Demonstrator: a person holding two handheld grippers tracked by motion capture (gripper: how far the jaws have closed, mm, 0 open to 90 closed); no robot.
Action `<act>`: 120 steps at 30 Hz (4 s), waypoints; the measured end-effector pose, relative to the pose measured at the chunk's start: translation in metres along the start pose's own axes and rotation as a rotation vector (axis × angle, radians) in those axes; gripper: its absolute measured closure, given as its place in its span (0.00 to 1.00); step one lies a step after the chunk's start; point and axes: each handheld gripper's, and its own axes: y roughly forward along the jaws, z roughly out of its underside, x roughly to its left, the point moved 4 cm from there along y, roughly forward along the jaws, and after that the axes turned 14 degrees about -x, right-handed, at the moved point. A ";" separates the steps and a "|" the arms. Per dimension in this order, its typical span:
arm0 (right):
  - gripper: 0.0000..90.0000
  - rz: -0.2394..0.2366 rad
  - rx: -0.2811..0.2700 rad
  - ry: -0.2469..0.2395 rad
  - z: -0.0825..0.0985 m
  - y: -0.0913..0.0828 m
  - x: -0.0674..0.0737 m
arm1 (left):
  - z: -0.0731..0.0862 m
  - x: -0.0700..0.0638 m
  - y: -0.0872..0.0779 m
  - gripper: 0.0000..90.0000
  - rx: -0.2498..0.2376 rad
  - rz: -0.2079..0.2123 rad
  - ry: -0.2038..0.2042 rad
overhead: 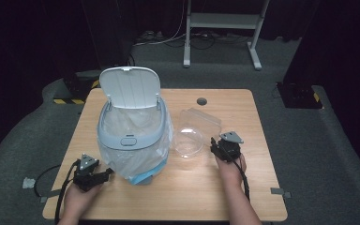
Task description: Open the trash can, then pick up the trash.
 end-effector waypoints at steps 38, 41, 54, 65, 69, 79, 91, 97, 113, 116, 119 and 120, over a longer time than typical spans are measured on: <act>0.89 -0.087 -0.116 0.097 -0.016 -0.006 -0.002 | 0.000 0.001 0.000 0.36 0.003 0.007 -0.003; 0.92 -0.106 -0.123 0.117 -0.016 -0.009 0.001 | 0.000 0.000 0.000 0.35 0.005 0.010 -0.001; 0.95 -0.076 -0.260 0.145 -0.033 -0.047 0.001 | 0.001 0.000 -0.001 0.33 0.007 0.009 0.002; 0.95 0.000 -0.327 0.131 -0.035 -0.068 -0.014 | 0.000 0.000 0.000 0.30 0.014 0.011 0.004; 0.95 0.012 -0.357 0.140 -0.039 -0.076 -0.019 | 0.001 -0.001 0.000 0.27 0.015 0.019 0.006; 0.95 0.003 -0.420 0.131 -0.053 -0.093 -0.014 | 0.001 -0.001 0.000 0.28 0.018 0.023 0.008; 0.95 -0.040 -0.472 0.127 -0.070 -0.110 -0.007 | 0.000 -0.001 0.000 0.28 0.015 0.016 0.005; 0.95 -0.061 -0.500 0.119 -0.078 -0.117 0.001 | 0.001 -0.001 0.000 0.28 0.017 0.016 0.010; 0.95 -0.091 -0.608 0.135 -0.102 -0.141 0.008 | 0.001 -0.001 0.000 0.28 0.016 0.017 0.009; 0.95 -0.096 -0.620 0.139 -0.104 -0.145 0.008 | 0.001 -0.001 0.000 0.28 0.016 0.016 0.009; 0.95 -0.107 -0.634 0.154 -0.107 -0.150 0.007 | 0.001 -0.001 0.000 0.28 0.016 0.017 0.010; 0.95 -0.111 -0.642 0.165 -0.109 -0.151 0.006 | 0.001 -0.001 0.000 0.28 0.017 0.017 0.010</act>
